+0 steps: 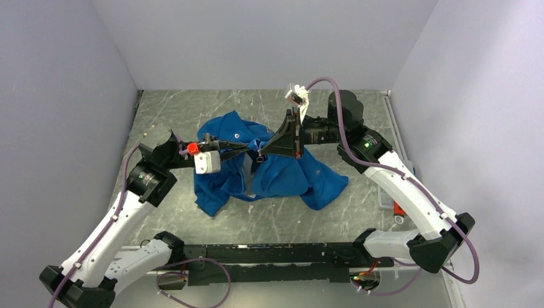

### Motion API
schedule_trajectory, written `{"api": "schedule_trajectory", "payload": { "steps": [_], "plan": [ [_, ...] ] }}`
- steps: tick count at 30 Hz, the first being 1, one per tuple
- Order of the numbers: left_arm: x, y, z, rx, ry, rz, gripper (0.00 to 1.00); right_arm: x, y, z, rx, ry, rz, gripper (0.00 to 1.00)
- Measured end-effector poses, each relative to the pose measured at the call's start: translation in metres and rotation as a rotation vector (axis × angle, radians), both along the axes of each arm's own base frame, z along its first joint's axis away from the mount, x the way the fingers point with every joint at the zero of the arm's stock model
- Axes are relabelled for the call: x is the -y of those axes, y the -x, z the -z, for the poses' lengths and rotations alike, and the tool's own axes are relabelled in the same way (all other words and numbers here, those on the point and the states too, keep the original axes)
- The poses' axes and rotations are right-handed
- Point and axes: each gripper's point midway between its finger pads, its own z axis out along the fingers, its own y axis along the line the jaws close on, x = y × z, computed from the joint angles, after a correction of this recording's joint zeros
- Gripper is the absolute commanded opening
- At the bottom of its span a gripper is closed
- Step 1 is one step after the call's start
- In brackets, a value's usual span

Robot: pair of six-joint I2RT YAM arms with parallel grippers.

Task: Zip up the jacket
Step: Insert the zipper into the jacket.

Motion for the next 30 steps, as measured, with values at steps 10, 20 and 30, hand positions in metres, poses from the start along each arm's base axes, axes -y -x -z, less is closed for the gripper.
{"api": "schedule_trajectory", "payload": {
  "steps": [10,20,30],
  "plan": [
    [0.0003,0.0011,0.0026,0.005,-0.010,0.006,0.00,0.0013,0.0018,0.0051,-0.004,0.018,-0.008,0.00],
    [0.0002,0.0013,0.0045,0.011,-0.017,0.008,0.00,0.0019,0.0024,0.0073,-0.013,0.026,-0.007,0.00],
    [0.0002,0.0010,0.0085,0.026,-0.031,0.009,0.00,0.0024,0.0029,0.0064,-0.015,0.027,-0.007,0.00]
  ]
}}
